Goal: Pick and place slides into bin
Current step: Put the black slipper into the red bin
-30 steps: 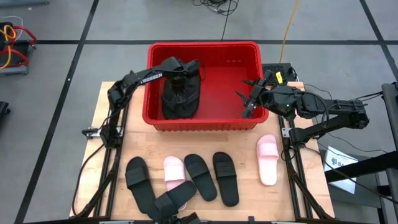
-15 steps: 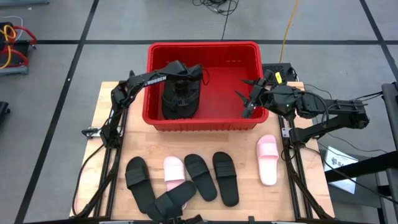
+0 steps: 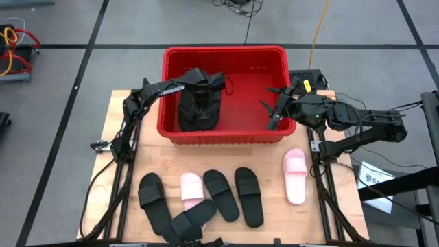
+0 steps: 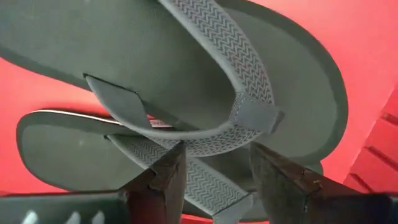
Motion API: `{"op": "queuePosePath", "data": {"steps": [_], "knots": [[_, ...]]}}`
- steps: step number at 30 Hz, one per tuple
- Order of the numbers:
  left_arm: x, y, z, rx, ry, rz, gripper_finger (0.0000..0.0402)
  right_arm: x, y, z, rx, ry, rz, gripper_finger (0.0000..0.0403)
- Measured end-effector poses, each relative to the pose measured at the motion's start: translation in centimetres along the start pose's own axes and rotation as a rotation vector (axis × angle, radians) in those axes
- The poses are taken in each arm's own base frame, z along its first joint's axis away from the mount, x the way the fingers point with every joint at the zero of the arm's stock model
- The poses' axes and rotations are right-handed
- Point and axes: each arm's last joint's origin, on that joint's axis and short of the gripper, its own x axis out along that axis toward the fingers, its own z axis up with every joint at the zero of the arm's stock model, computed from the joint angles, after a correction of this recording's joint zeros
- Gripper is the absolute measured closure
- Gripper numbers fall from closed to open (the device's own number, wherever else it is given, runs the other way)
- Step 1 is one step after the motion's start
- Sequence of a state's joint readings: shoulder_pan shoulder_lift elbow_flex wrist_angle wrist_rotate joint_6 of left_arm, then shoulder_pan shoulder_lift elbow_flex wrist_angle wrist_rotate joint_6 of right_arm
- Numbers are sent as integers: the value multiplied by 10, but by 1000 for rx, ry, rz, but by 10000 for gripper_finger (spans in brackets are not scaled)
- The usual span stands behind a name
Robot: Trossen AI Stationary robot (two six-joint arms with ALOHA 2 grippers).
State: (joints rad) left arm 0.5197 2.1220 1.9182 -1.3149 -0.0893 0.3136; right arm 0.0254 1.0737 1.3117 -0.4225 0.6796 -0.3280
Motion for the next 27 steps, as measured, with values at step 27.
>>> {"op": "queuePosePath", "data": {"steps": [27], "knots": [[-2, 15, -6, 79, 6, 47, 231, 0, 0, 0, 0, 1, -1, 206]]}}
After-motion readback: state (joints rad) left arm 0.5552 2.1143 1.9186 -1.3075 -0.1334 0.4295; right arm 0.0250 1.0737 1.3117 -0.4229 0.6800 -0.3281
